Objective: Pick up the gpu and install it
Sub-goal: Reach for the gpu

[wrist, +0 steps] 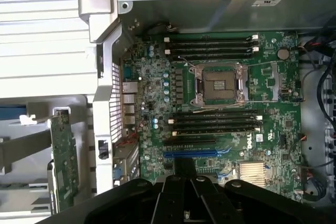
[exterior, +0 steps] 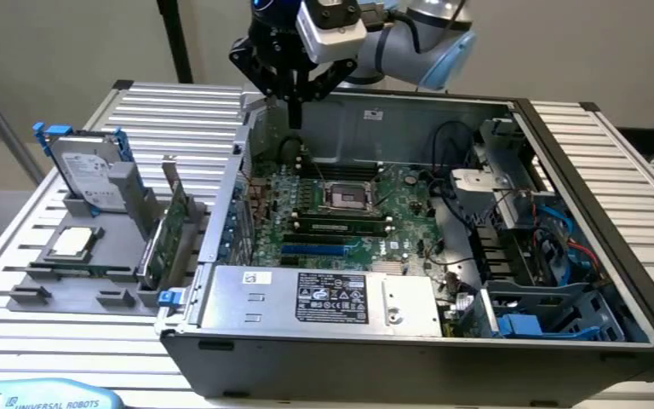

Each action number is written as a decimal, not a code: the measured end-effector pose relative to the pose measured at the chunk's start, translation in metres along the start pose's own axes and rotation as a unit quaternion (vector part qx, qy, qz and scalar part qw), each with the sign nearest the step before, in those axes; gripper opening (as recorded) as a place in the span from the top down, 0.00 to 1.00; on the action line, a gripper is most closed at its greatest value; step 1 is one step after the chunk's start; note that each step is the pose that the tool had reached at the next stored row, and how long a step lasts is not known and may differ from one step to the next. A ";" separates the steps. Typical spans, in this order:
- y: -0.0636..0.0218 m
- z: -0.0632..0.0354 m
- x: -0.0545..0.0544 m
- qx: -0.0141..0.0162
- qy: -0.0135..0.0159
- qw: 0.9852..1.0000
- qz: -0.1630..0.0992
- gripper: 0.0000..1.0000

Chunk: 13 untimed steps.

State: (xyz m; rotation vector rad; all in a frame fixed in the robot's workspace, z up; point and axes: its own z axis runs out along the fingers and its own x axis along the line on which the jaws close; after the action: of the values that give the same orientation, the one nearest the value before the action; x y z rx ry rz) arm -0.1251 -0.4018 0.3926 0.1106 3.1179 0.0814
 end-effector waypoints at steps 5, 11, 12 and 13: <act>-0.0134 -0.0011 0.019 0.000 -0.002 1.000 0.000 0.89; -0.0267 -0.0022 0.045 -0.001 -0.005 1.000 0.000 0.89; -0.0282 -0.0024 0.050 -0.001 -0.005 1.000 0.000 0.89; -0.0295 -0.0025 0.054 -0.001 -0.006 1.000 0.000 0.89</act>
State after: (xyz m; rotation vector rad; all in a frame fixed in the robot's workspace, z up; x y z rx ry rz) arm -0.1813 -0.4275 0.3926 0.1095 3.1065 0.0826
